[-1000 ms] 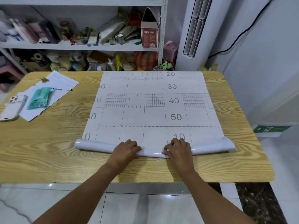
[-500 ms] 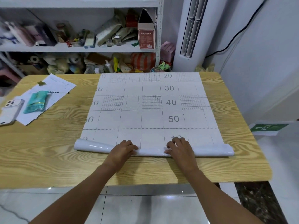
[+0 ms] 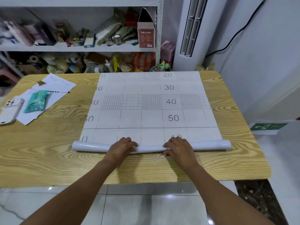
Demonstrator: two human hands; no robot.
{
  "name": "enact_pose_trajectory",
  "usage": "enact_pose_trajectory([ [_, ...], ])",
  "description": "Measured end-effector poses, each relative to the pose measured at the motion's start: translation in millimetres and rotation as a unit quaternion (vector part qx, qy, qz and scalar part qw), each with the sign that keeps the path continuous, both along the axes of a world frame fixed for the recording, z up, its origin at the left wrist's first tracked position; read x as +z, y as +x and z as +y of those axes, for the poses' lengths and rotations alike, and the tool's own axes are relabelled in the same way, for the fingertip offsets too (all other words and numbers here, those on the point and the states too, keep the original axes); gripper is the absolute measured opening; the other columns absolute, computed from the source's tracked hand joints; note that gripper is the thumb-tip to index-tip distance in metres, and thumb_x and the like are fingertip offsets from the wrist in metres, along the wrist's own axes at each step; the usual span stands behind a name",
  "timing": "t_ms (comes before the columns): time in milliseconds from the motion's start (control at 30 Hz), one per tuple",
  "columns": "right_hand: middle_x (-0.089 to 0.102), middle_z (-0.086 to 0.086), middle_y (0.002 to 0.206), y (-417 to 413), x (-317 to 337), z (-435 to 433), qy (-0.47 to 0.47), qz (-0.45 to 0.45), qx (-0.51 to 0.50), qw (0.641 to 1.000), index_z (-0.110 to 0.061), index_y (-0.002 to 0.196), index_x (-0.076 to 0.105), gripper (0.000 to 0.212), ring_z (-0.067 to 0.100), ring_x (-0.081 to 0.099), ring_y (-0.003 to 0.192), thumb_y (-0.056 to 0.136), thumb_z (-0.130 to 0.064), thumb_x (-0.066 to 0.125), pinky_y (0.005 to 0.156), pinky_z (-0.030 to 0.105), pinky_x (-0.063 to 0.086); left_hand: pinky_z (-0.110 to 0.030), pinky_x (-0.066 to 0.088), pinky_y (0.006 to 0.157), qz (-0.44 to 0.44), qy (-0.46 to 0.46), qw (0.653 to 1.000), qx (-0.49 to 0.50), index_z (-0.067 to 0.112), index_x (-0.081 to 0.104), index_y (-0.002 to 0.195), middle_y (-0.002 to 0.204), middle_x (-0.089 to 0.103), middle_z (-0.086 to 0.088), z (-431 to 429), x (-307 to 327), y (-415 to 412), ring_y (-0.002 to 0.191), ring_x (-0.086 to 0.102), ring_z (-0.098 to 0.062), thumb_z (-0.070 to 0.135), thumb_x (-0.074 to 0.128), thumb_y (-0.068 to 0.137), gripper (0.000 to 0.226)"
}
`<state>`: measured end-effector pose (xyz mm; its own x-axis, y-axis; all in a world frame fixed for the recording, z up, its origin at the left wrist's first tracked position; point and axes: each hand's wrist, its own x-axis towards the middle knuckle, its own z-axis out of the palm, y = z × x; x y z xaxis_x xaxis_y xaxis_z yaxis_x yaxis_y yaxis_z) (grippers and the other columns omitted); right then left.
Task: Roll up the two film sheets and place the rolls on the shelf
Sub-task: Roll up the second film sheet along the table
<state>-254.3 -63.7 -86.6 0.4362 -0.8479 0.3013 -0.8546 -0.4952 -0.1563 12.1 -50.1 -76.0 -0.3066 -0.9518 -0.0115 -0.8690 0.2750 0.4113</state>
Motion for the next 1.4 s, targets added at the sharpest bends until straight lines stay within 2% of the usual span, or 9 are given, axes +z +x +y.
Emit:
enact_pose_trajectory([
  [167, 0.059, -0.008, 0.06, 5, 15, -3, 0.053, -0.05, 0.006, 0.997, -0.024, 0.067, 0.07, 0.009, 0.011, 0.058, 0.056, 0.067, -0.03, 0.064, 0.049, 0.016, 0.031, -0.025, 0.038, 0.066, -0.02, 0.053, 0.998, 0.018, 0.017, 0.06, 0.113, 0.1, 0.06, -0.003, -3, 2, 2, 0.097, 0.05, -0.018, 0.026, 0.044, 0.095, 0.025],
  [300, 0.06, -0.007, 0.071, 5, 9, -5, 0.107, -0.068, 0.004, 0.992, -0.024, 0.068, 0.071, 0.005, 0.013, 0.059, 0.064, 0.068, -0.028, 0.068, 0.045, 0.008, 0.018, -0.034, 0.048, 0.069, -0.03, 0.044, 0.999, -0.012, 0.015, 0.061, 0.11, 0.099, 0.057, -0.006, 3, 0, 8, 0.094, 0.052, -0.023, 0.029, 0.044, 0.091, 0.03],
  [467, 0.061, 0.002, 0.083, 5, -2, -8, 0.106, -0.067, 0.013, 0.992, -0.018, 0.073, 0.072, 0.009, 0.024, 0.056, 0.071, 0.068, -0.02, 0.08, 0.049, 0.028, 0.046, -0.03, 0.046, 0.057, -0.088, 0.026, 0.993, -0.077, 0.016, 0.051, 0.121, 0.105, 0.054, -0.006, 6, -3, 9, 0.085, 0.054, -0.025, 0.032, 0.069, 0.078, 0.05],
  [667, 0.057, 0.0, 0.071, -1, -5, -6, 0.025, -0.058, 0.018, 0.998, -0.018, 0.074, 0.072, 0.03, 0.021, 0.054, 0.063, 0.081, -0.033, 0.047, 0.049, 0.028, 0.045, -0.028, 0.041, 0.053, -0.071, -0.002, 0.992, -0.101, 0.025, 0.049, 0.113, 0.092, 0.059, -0.002, 3, 6, 9, 0.08, 0.054, -0.022, 0.033, 0.054, 0.082, 0.033],
  [800, 0.06, 0.001, 0.08, -7, -8, -3, 0.002, -0.027, 0.023, 0.999, -0.017, 0.096, 0.063, 0.018, 0.019, 0.052, 0.07, 0.078, -0.013, 0.065, 0.056, 0.029, 0.048, -0.027, 0.038, 0.066, -0.034, 0.05, 0.998, -0.026, 0.02, 0.056, 0.12, 0.101, 0.057, -0.003, 2, 9, 5, 0.096, 0.049, -0.021, 0.037, 0.047, 0.087, 0.039],
  [933, 0.061, -0.001, 0.089, -6, -3, 0, 0.02, 0.02, 0.028, 0.999, -0.02, 0.1, 0.05, 0.025, 0.018, 0.05, 0.076, 0.087, -0.039, 0.04, 0.06, 0.031, 0.049, -0.031, 0.043, 0.073, -0.012, 0.08, 0.997, -0.001, 0.021, 0.058, 0.119, 0.1, 0.056, -0.002, 4, 10, -1, 0.098, 0.048, -0.018, 0.025, 0.056, 0.089, 0.03],
  [1033, 0.058, -0.001, 0.087, -3, 1, 3, 0.023, 0.061, 0.04, 0.997, -0.022, 0.099, 0.054, 0.042, 0.02, 0.053, 0.072, 0.074, -0.055, 0.056, 0.056, 0.031, 0.046, -0.032, 0.044, 0.078, -0.013, 0.1, 0.995, 0.003, 0.021, 0.058, 0.119, 0.101, 0.056, -0.004, 1, 13, -1, 0.099, 0.048, -0.018, 0.024, 0.055, 0.09, 0.029],
  [1167, 0.06, -0.002, 0.078, 9, 0, 8, 0.031, 0.074, -0.002, 0.997, -0.02, 0.086, 0.063, 0.047, 0.02, 0.057, 0.067, 0.054, -0.047, 0.084, 0.057, 0.031, 0.049, -0.032, 0.043, 0.079, -0.027, 0.098, 0.995, -0.006, 0.02, 0.058, 0.12, 0.102, 0.057, -0.002, 0, 14, -1, 0.099, 0.048, -0.018, 0.03, 0.05, 0.093, 0.031],
  [1400, 0.063, -0.007, 0.071, 9, -2, 0, 0.024, 0.026, 0.01, 0.999, -0.022, 0.081, 0.067, 0.036, 0.017, 0.06, 0.065, 0.056, -0.039, 0.086, 0.057, 0.026, 0.049, -0.027, 0.034, 0.055, -0.089, -0.03, 0.995, -0.041, 0.029, 0.07, 0.093, 0.079, 0.059, 0.002, 0, 5, 11, 0.077, 0.04, -0.016, 0.05, 0.039, 0.084, 0.038],
])
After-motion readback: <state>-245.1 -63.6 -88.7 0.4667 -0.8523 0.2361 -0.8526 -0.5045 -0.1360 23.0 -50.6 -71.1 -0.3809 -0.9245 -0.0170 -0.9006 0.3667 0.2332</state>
